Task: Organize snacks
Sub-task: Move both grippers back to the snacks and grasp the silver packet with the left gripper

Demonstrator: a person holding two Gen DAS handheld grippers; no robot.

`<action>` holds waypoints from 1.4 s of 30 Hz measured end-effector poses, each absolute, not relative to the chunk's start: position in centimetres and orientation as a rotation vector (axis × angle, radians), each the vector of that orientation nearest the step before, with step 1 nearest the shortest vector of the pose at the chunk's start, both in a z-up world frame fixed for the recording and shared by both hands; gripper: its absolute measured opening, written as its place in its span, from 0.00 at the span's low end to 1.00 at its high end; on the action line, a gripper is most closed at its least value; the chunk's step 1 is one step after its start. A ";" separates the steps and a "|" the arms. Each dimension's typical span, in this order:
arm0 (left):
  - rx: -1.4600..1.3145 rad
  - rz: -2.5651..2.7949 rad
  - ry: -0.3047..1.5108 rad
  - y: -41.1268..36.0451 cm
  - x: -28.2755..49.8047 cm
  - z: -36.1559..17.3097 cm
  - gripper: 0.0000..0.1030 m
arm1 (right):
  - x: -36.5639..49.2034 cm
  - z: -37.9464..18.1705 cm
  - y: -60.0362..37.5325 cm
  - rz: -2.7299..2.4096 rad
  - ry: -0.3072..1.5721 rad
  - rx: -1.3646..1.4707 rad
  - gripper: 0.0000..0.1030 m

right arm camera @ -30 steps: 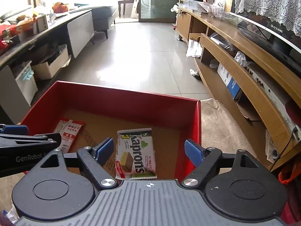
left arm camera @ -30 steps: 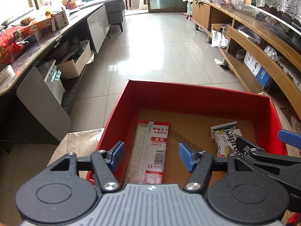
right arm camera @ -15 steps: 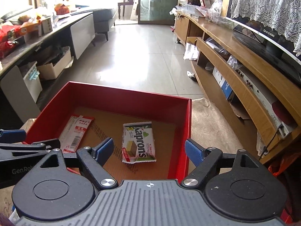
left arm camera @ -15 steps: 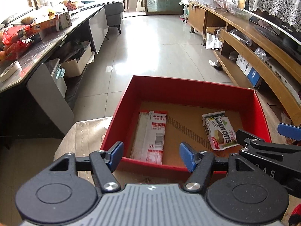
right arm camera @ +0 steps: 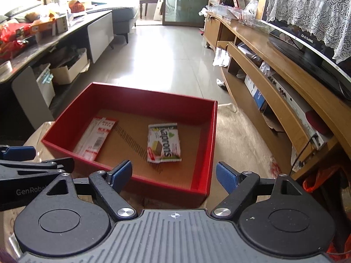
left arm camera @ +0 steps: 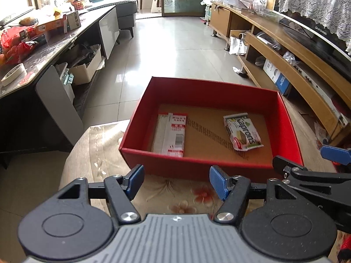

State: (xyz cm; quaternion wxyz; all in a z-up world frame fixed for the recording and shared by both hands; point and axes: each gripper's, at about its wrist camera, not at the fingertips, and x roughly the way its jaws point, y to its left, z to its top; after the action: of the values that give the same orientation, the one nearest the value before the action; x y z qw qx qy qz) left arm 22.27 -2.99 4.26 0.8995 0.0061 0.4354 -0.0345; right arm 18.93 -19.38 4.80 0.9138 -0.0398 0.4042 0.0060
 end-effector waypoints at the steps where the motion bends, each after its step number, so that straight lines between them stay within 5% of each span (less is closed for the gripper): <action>1: 0.014 -0.073 0.901 -2.9 21.9 4.3 0.61 | 18.5 4.7 -19.3 0.014 0.836 -0.084 0.86; 24: 0.094 -0.167 1.001 0.4 13.2 2.0 0.60 | 9.8 2.9 -16.0 0.085 0.956 -0.093 0.86; 42: 0.048 -0.173 1.088 5.8 14.1 -0.6 0.60 | 9.7 1.6 -11.1 0.128 1.019 -0.065 0.86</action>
State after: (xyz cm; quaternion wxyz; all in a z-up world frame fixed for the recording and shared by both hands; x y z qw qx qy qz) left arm 14.10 5.75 -0.57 0.8519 0.0229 0.5167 -0.0824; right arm 9.75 -11.08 1.60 0.8706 -0.0310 0.4871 0.0612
